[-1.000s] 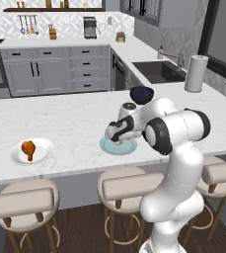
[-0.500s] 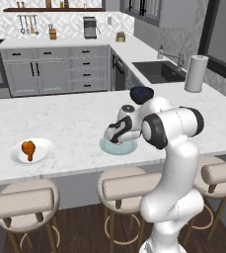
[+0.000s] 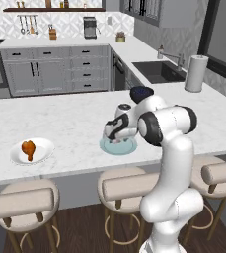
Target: Pick the chicken drumstick and garlic from their plates and place them in the bowl. Then put the bowl in the fridge.
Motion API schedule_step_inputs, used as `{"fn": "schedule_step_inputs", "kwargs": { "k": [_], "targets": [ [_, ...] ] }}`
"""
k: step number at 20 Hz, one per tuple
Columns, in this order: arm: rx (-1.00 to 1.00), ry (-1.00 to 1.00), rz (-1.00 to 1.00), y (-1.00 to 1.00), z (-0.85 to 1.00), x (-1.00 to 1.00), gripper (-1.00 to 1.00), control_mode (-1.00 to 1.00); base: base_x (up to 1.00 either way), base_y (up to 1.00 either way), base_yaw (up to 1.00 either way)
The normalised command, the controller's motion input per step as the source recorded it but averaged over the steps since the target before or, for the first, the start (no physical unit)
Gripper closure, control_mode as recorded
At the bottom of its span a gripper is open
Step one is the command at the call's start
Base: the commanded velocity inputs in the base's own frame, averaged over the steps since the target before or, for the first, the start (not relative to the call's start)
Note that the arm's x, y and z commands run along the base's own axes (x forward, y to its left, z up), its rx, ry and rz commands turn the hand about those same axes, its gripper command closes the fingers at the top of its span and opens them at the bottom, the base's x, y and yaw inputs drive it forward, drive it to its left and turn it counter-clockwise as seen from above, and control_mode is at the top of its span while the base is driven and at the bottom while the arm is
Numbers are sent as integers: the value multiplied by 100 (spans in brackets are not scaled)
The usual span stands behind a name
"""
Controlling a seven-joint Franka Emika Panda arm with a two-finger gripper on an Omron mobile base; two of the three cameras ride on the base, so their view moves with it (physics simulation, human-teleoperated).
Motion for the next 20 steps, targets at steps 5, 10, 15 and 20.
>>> {"fn": "schedule_step_inputs", "kwargs": {
  "k": [5,10,15,20],
  "targets": [
    [0,3,0,15,-35,6,100,-100,0,0,0],
    [-1,-13,0,20,-9,-39,100,-100,0,0,0],
    [-3,0,-4,-1,67,-86,100,-100,0,0,0],
    [-7,1,-3,-34,99,-23,100,-100,0,0,0]
  ]
}}
